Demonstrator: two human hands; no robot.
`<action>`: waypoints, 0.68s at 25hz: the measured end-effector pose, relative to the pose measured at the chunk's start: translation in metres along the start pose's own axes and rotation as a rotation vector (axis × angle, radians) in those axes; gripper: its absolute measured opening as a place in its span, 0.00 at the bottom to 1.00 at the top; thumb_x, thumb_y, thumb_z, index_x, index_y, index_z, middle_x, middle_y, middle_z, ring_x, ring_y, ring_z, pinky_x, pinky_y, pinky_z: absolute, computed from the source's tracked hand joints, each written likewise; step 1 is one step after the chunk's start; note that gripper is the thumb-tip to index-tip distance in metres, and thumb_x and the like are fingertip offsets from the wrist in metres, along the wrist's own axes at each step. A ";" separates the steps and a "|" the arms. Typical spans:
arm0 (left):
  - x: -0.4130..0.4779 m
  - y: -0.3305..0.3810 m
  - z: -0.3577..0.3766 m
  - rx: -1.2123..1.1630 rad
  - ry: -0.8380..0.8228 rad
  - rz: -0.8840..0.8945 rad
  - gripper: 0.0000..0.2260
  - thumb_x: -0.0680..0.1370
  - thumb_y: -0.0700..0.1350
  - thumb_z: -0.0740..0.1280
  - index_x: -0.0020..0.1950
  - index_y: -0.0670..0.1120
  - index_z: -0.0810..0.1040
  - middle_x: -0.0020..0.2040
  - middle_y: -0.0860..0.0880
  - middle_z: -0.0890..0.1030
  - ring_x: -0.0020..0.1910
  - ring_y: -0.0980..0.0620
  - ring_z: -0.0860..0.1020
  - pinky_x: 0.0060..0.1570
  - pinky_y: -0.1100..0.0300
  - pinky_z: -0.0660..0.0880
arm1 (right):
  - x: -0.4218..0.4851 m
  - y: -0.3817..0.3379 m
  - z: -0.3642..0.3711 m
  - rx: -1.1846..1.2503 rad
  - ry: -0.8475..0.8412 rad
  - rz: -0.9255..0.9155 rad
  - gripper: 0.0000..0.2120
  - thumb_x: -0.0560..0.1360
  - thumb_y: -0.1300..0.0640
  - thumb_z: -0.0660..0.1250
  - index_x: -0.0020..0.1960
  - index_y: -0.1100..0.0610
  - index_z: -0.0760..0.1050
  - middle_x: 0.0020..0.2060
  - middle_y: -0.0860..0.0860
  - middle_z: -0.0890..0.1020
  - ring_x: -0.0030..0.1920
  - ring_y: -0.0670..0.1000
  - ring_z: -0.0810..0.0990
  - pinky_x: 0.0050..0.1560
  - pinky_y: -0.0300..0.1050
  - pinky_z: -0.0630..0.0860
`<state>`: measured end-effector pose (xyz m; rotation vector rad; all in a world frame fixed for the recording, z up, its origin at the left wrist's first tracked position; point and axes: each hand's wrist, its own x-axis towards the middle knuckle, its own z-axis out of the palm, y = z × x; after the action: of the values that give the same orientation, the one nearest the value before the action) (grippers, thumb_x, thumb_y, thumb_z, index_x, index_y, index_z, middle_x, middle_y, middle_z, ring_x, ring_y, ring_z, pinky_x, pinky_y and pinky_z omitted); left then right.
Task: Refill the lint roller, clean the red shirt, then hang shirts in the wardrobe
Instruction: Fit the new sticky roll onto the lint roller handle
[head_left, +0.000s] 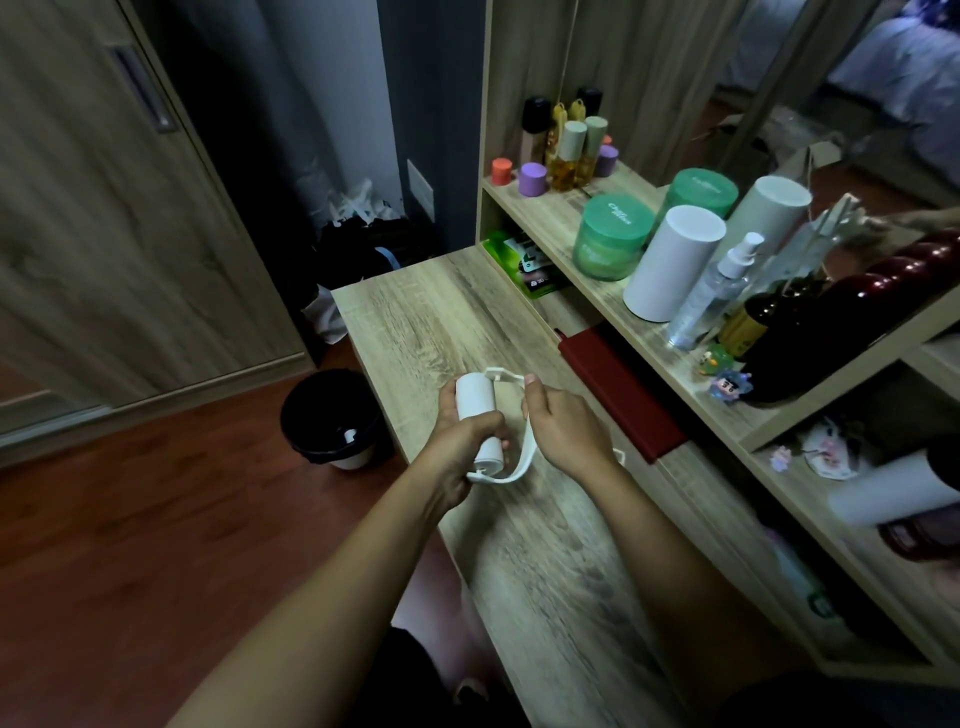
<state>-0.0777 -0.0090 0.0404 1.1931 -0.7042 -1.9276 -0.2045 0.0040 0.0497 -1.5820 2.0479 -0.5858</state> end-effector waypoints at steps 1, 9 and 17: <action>0.000 0.001 -0.001 0.007 -0.001 0.005 0.30 0.67 0.32 0.62 0.63 0.55 0.62 0.40 0.40 0.71 0.23 0.49 0.73 0.25 0.60 0.73 | -0.001 -0.001 0.000 0.002 0.005 -0.001 0.28 0.80 0.43 0.43 0.46 0.56 0.78 0.45 0.57 0.82 0.48 0.58 0.79 0.49 0.50 0.72; -0.003 0.006 0.003 0.036 0.025 0.001 0.27 0.65 0.32 0.61 0.56 0.58 0.67 0.41 0.41 0.72 0.25 0.49 0.72 0.25 0.61 0.72 | 0.003 -0.004 -0.005 0.000 0.022 0.006 0.29 0.80 0.43 0.43 0.46 0.57 0.78 0.46 0.58 0.82 0.49 0.59 0.79 0.48 0.50 0.71; -0.008 0.009 0.003 0.238 0.004 0.134 0.34 0.59 0.32 0.64 0.60 0.58 0.64 0.42 0.43 0.74 0.30 0.49 0.74 0.29 0.57 0.73 | 0.000 -0.013 -0.008 -0.034 0.051 0.012 0.28 0.80 0.44 0.43 0.48 0.56 0.79 0.47 0.57 0.82 0.50 0.59 0.79 0.46 0.48 0.69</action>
<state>-0.0752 -0.0079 0.0526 1.2577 -1.0081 -1.7666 -0.1998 0.0018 0.0637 -1.5880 2.1136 -0.5964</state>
